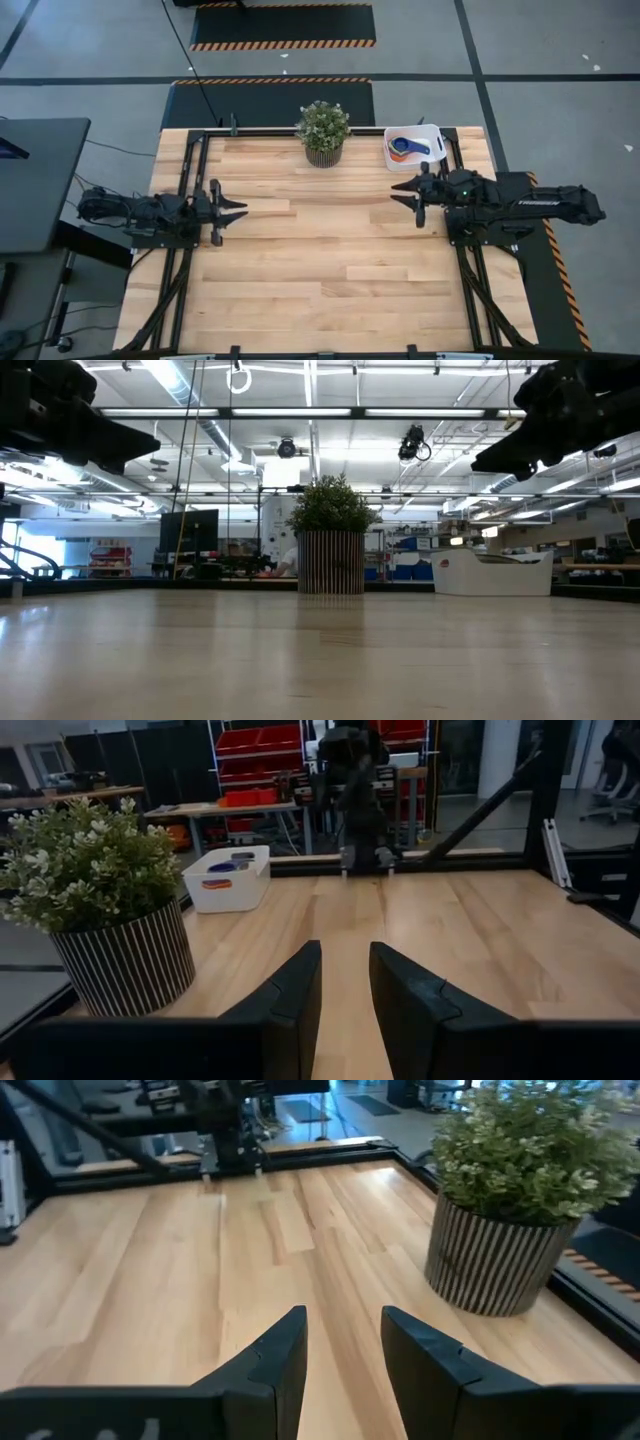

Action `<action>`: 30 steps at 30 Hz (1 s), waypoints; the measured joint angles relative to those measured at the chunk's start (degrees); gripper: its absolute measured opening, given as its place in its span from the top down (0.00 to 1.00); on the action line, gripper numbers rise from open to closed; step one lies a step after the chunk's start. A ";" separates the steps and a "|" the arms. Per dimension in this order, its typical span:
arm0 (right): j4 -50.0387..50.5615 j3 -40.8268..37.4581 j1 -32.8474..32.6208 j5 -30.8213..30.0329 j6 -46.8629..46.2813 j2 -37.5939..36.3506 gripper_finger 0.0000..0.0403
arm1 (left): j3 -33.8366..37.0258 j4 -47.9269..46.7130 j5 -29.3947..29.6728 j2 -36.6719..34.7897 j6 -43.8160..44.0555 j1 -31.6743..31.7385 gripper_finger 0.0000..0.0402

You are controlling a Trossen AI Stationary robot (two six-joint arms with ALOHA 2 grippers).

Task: Nest measuring cups in basket
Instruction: Return to Home Position

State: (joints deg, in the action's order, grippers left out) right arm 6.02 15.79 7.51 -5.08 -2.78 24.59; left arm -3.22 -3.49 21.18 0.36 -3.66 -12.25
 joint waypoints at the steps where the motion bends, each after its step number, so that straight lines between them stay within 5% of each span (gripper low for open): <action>1: -0.02 0.00 -0.02 0.46 0.26 0.07 0.66 | -0.02 -0.21 -0.01 0.00 0.01 0.00 0.76; 11: -1.18 -1.11 0.00 4.87 2.94 -1.89 0.66 | -0.23 -1.67 -1.11 0.00 -0.04 0.00 0.76; 18: -18.89 -15.09 0.00 4.77 0.63 -8.74 0.66 | -0.23 -2.03 -2.68 0.00 0.00 0.02 0.76; 30: -15.08 -15.39 0.15 3.10 0.29 -10.38 0.66 | -0.16 -2.31 -3.86 -0.02 -3.26 0.02 0.76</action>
State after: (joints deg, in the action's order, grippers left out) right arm -9.06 0.40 7.66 -1.98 -2.50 14.22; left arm -3.38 -5.80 17.32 0.34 -6.92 -12.23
